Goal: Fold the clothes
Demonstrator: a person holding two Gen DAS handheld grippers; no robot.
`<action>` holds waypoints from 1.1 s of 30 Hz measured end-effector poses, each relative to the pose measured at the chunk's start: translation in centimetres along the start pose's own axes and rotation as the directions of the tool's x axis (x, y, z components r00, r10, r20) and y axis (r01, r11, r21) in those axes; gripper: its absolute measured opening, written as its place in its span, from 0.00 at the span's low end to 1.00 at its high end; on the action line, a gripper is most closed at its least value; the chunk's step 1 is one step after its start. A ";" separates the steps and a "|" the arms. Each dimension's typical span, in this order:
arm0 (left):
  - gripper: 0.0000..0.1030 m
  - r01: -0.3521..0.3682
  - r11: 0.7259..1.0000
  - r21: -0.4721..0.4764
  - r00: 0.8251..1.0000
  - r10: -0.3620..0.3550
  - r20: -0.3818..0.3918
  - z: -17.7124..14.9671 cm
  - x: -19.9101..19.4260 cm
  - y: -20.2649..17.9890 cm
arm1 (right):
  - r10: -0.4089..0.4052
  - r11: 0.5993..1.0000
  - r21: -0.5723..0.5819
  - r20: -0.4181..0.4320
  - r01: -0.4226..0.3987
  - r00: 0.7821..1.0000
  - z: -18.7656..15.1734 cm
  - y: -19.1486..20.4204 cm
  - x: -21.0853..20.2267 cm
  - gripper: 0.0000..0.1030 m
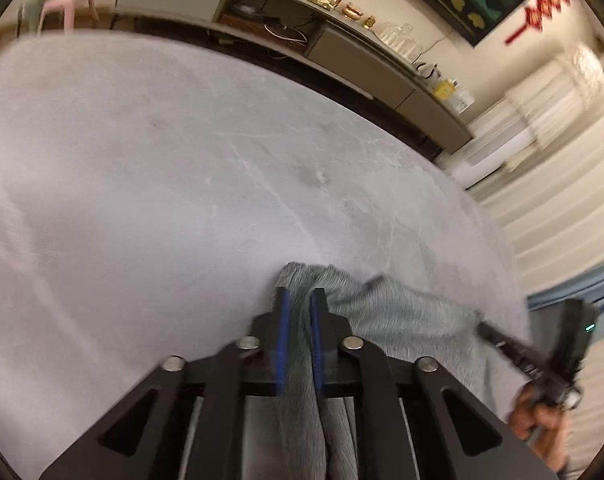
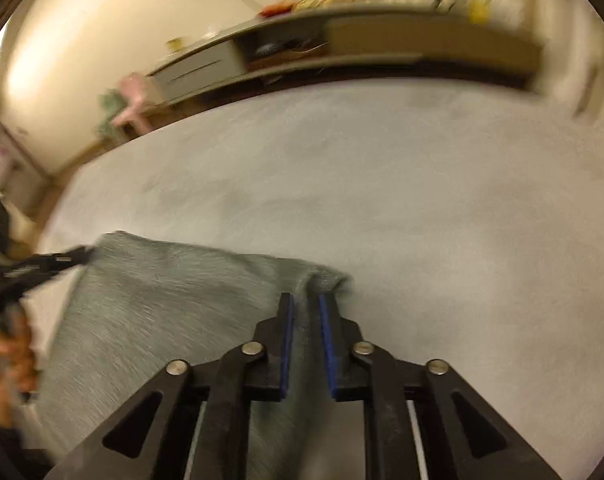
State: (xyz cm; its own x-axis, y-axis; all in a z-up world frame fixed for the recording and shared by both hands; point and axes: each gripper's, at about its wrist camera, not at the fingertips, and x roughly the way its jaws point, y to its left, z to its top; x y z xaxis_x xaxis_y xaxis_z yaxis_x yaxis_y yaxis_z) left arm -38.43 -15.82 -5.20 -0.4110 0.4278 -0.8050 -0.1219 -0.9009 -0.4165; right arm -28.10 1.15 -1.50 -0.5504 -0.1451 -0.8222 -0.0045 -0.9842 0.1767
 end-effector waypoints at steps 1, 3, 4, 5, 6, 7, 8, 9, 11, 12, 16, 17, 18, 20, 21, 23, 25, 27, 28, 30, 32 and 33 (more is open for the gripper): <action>0.12 -0.013 1.000 0.024 1.000 0.012 0.020 -2.4 -4.0 0.9 | -0.014 0.999 -0.028 0.054 0.016 0.998 -0.7 0.5 -2.8 0.22; 0.12 -0.008 0.994 0.107 0.998 0.001 0.065 -5.4 -8.8 -0.1 | 0.051 0.997 -0.059 0.097 -0.045 0.994 -2.9 2.1 -6.2 0.22; 0.12 0.021 0.987 0.160 0.997 -0.032 0.066 -6.2 -10.0 -1.6 | 0.099 0.992 -0.084 0.102 -0.091 0.990 -4.2 3.0 -7.7 0.22; 0.12 0.067 0.972 0.224 0.996 -0.078 0.039 -7.4 -10.8 -3.4 | 0.167 0.978 -0.142 0.073 -0.155 0.983 -6.3 4.6 -8.6 0.22; 0.12 0.108 0.956 0.272 0.994 -0.112 -0.001 -8.4 -10.9 -4.6 | 0.202 0.966 -0.174 0.044 -0.191 0.978 -8.0 5.5 -8.7 0.22; 0.13 0.149 0.936 0.318 0.989 -0.143 -0.044 -9.4 -11.0 -5.8 | 0.217 0.958 -0.194 0.013 -0.210 0.976 -9.5 6.0 -8.4 0.22; 0.16 0.168 0.925 0.341 0.985 -0.144 -0.095 -10.7 -9.9 -6.5 | 0.190 0.960 -0.203 -0.033 -0.192 0.981 -11.3 6.1 -6.9 0.22; 0.17 0.135 0.932 0.337 0.987 -0.098 -0.124 -11.1 -7.9 -6.8 | 0.185 0.964 -0.189 -0.027 -0.187 0.982 -12.1 5.5 -6.2 0.21; 0.16 0.112 0.946 0.304 0.989 -0.076 -0.130 -10.9 -4.7 -7.4 | 0.174 0.976 -0.130 -0.006 -0.173 0.985 -12.9 4.1 -5.6 0.21; 0.15 0.116 0.953 0.281 0.990 -0.089 -0.106 -10.4 -4.9 -7.7 | 0.164 0.983 -0.083 0.004 -0.163 0.986 -12.9 3.4 -5.9 0.21; 0.28 0.163 0.956 0.244 0.985 -0.170 0.009 -9.9 -8.3 -9.2 | 0.086 0.989 -0.132 0.114 -0.071 0.990 -13.0 5.7 -10.0 0.33; 0.28 0.180 0.954 0.238 0.983 -0.183 -0.010 -10.2 -8.3 -9.6 | 0.102 0.986 -0.146 0.127 -0.083 0.987 -13.2 6.6 -10.5 0.36; 0.28 0.196 0.953 0.233 0.980 -0.195 -0.029 -10.5 -8.2 -10.0 | 0.118 0.983 -0.160 0.138 -0.095 0.983 -13.4 7.3 -11.1 0.43; 0.28 0.161 0.953 0.255 0.986 -0.142 -0.090 -10.9 -5.6 -11.3 | 0.149 0.968 -0.222 0.122 -0.119 0.981 -14.1 9.4 -10.7 0.51; 0.28 0.119 0.954 0.275 0.991 -0.098 -0.090 -10.3 -3.8 -12.4 | 0.138 0.961 -0.256 0.100 -0.109 0.985 -14.6 10.2 -9.7 0.52; 0.31 0.074 0.953 0.292 0.996 -0.054 -0.075 -10.5 -2.5 -13.1 | 0.071 0.956 -0.287 0.034 -0.058 0.997 -15.1 10.6 -6.8 0.51; 0.34 0.084 0.955 0.285 0.995 -0.067 -0.070 -8.6 -0.6 -14.3 | 0.031 0.959 -0.285 0.065 -0.011 0.997 -14.8 10.0 -5.6 0.51; 0.35 0.087 0.954 0.287 0.996 -0.073 -0.060 -6.7 1.1 -15.4 | -0.010 0.965 -0.261 0.058 0.025 0.998 -13.3 9.5 -5.2 0.51; 0.35 0.076 0.951 0.300 0.997 -0.065 -0.045 -5.5 2.5 -16.3 | -0.024 0.967 -0.251 0.052 0.036 0.998 -12.3 9.1 -4.8 0.51; 0.37 0.046 0.941 0.337 0.999 -0.043 -0.017 -2.5 5.3 -18.3 | -0.035 0.970 -0.237 0.052 0.047 0.998 -10.7 8.2 -4.1 0.51; 0.40 0.046 0.943 0.330 0.999 -0.045 -0.011 -0.4 7.1 -18.5 | -0.047 0.971 -0.231 0.062 0.060 0.997 -9.4 7.5 -3.3 0.51; 0.43 0.057 0.951 0.304 0.998 -0.054 -0.020 -0.4 7.3 -18.1 | -0.055 0.970 -0.232 0.069 0.070 0.996 -8.8 7.2 -2.9 0.51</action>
State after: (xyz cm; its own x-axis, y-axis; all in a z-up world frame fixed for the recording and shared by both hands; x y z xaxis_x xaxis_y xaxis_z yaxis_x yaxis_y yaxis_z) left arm -38.90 3.63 -3.73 -0.3861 0.4767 -0.7897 -0.4141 -0.8546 -0.3134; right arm -19.21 -6.42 -2.56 -0.6058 -0.0834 -0.7912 0.1511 -0.9885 -0.0115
